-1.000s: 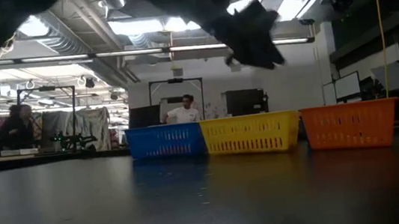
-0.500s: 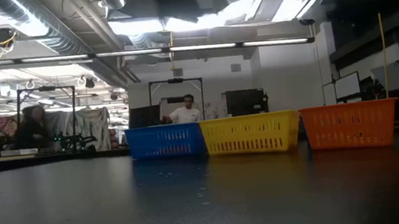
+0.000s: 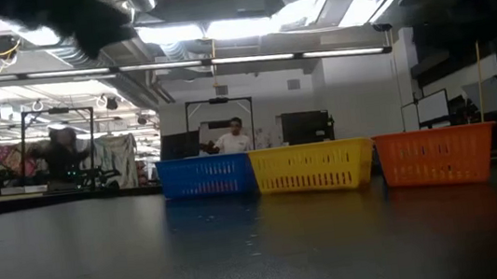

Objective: Sort rubber bands into baskets
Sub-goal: Return to Home Position

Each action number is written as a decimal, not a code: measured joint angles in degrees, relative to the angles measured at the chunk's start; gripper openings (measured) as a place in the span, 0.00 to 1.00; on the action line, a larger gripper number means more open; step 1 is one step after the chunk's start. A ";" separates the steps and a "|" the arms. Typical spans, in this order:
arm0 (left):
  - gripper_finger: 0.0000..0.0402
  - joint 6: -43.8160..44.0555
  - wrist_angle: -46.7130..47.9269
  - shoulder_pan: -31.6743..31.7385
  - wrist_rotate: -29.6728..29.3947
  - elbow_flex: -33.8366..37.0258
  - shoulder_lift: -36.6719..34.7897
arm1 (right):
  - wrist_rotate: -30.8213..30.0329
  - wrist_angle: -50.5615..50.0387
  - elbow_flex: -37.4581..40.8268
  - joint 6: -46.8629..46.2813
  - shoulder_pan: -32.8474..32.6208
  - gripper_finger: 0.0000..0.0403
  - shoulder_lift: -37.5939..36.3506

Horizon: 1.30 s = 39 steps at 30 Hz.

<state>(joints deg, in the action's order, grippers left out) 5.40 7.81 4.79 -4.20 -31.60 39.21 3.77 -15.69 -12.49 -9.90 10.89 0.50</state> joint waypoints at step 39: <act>0.41 2.88 -8.59 -2.94 1.28 31.08 -27.75 | -1.89 16.95 11.98 2.95 0.01 0.42 9.64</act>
<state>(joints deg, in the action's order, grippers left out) 8.28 -0.78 1.85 -2.92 -0.51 11.46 1.87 1.26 -0.51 -6.95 10.90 10.14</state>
